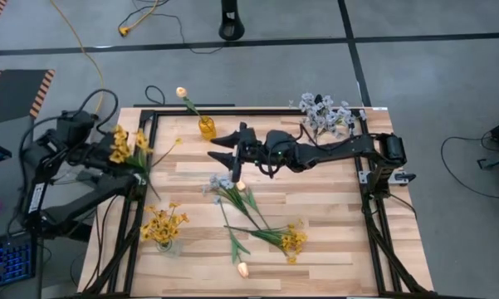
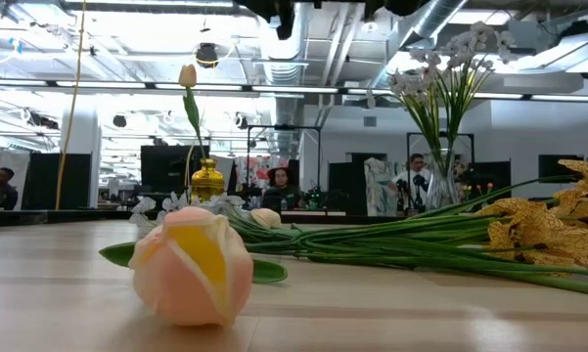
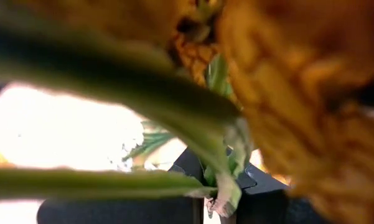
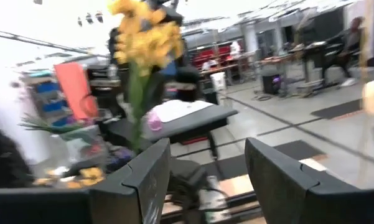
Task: Sort flowers into vase by color
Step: Put the top yellow flowers into the bottom transparent vase
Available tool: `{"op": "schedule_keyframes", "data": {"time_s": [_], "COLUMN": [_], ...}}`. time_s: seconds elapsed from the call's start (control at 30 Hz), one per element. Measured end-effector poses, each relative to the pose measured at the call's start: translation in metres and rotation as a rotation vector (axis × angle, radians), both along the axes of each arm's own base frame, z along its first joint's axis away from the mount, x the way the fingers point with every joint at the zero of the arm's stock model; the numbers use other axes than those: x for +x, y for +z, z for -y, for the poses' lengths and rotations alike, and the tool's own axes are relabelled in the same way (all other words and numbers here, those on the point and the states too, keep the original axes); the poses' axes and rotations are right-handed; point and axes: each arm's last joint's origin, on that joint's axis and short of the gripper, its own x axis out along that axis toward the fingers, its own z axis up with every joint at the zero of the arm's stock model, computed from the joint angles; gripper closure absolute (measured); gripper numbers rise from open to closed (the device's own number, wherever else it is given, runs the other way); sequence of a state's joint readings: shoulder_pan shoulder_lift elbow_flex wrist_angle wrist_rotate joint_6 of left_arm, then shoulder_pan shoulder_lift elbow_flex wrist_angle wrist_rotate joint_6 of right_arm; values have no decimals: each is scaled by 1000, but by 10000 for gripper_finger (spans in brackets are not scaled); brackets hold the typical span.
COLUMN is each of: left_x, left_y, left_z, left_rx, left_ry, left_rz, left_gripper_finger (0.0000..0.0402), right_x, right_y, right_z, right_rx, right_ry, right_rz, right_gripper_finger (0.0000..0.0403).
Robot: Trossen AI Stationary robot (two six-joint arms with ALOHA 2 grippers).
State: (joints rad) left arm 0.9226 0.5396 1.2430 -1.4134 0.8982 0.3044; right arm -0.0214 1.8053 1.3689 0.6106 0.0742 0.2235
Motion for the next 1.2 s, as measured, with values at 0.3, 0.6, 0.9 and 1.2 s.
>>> {"op": "schedule_keyframes", "data": {"time_s": [0.3,0.6,0.9,1.2], "left_x": [9,12,39,56], "left_y": [3,4,-1,-2], "left_z": [-13,-16,-30,-9], "left_rx": [-2,-19,-48,158], "left_ry": [35,33,-248,-634], "left_rz": [-14,-33,-171,-338], "left_gripper_finger": [399,399,399,399], "right_x": [37,66,67,66], "right_y": [-19,-27,-31,-31], "right_z": [-11,-9,-1,10], "right_rx": [2,2,6,10], "right_ry": [99,98,81,52], "right_rz": [-5,-67,-118,-117], "right_gripper_finger": [168,168,168,168]}}
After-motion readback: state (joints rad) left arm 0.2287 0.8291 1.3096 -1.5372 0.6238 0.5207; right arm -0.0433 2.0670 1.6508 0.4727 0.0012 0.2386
